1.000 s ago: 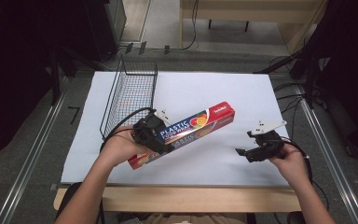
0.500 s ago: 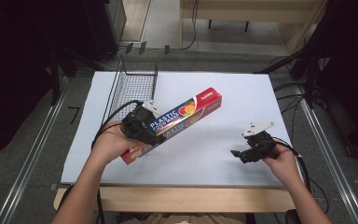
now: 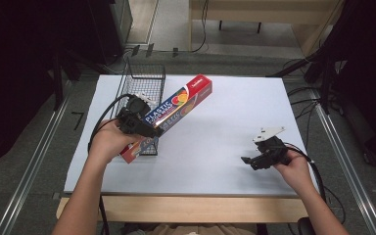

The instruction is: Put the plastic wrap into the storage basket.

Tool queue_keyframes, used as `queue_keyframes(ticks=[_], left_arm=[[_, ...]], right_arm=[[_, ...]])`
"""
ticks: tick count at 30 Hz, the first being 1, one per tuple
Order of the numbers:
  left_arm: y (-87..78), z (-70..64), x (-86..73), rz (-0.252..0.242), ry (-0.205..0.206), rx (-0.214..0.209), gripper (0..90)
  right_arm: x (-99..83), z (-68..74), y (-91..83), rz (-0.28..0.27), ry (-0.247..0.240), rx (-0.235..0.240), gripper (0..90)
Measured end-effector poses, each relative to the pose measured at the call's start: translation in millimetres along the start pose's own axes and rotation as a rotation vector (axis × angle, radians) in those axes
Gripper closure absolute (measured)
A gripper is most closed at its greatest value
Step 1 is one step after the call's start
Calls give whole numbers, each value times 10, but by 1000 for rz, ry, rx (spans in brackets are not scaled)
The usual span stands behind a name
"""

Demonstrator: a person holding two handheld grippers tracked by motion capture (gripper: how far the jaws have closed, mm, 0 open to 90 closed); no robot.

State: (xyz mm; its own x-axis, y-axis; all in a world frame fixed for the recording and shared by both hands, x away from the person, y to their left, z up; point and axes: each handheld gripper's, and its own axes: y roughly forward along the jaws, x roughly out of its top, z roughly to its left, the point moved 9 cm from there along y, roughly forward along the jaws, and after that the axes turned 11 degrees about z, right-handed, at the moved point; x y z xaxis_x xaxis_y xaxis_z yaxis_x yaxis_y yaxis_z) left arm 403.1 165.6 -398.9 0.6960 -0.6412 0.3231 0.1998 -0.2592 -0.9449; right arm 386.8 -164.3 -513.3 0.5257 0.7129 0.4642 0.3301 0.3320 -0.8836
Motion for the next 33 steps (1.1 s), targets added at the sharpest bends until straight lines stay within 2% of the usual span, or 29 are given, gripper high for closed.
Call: queue_keyframes(ticks=[1, 4, 10, 11, 13, 15, 17, 18, 19, 20, 22, 25, 26, 28, 30, 31, 33], left_arm=[[0, 0, 0, 0, 0, 0, 401], [-27, 121, 19, -2, -40, 8, 401], [-60, 336, 47, 2, -113, 52, 400], [-60, 336, 47, 2, -113, 52, 400], [-63, 419, 67, 7, -144, 68, 399], [-69, 472, 94, 2, -163, 93, 399], [-71, 499, 106, 3, -173, 99, 399], [-70, 553, 124, -1, -202, 108, 399], [-70, 553, 124, -1, -202, 108, 399], [-58, 603, 136, 0, -224, 117, 399], [-51, 629, 140, 3, -231, 120, 399], [-20, 708, 146, 7, -264, 129, 398], [0, 755, 148, 4, -283, 124, 398], [8, 778, 148, 2, -290, 117, 399], [23, 819, 150, -5, -309, 113, 399], [36, 855, 147, -11, -330, 104, 399], [44, 898, 128, -5, -341, 106, 399]], right_arm=[[3, 13, 3, 2, -2, 4, 197], [20, 22, 0, -5, -4, 2, 197], [18, 3, -17, -9, 1, 5, 197], [19, 2, -15, -10, 2, 5, 197], [19, 6, -9, -8, -4, 4, 197], [15, 16, -6, -2, 0, 6, 197], [16, 16, -6, -4, -2, 5, 197], [18, 14, -7, -5, -2, 5, 197], [18, 14, -7, -5, -2, 5, 197], [18, 11, -9, -7, -3, 3, 197], [16, 11, -8, -5, -5, 4, 197], [13, 19, -4, -1, -2, 7, 197], [13, 20, -4, -2, -5, 6, 197], [14, 23, -6, -3, -4, 8, 197], [13, 22, -5, -2, -3, 8, 197], [13, 22, -3, -2, -4, 8, 197], [13, 25, 0, -2, -8, 8, 197]])
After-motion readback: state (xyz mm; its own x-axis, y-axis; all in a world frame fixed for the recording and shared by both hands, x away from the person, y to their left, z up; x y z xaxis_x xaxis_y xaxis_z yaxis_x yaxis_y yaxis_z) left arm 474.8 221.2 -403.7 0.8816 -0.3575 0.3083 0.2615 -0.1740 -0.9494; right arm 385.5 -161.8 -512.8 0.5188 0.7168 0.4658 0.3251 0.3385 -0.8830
